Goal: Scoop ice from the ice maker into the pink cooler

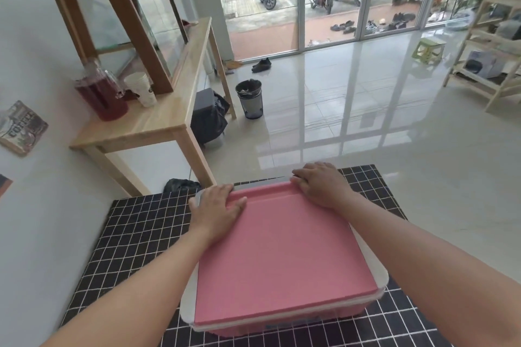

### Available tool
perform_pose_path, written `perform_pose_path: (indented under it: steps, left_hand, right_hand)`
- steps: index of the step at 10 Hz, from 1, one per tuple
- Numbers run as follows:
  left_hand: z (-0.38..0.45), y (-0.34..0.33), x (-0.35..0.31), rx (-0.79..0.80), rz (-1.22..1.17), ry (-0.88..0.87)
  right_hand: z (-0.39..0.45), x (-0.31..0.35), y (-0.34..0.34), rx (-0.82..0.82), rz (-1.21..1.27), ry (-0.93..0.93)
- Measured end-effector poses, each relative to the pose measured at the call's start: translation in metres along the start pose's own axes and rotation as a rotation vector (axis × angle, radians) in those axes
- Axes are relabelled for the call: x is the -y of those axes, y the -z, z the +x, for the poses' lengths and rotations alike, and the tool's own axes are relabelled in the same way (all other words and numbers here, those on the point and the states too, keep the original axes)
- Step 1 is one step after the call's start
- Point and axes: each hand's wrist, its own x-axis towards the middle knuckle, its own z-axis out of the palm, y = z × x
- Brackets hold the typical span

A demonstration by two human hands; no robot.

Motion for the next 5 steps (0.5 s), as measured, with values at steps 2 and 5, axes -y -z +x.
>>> perform_pose_path:
  steps: [2,5]
  left_hand:
    - [0.001,0.000,0.000,0.033,-0.043,-0.018]
    - [-0.051,0.011,0.001,-0.267,-0.419,0.045]
  right_hand:
    - [-0.011,0.001,-0.005,0.059,-0.045,-0.025]
    - [-0.076,0.017,0.005,-0.030,0.011,-0.128]
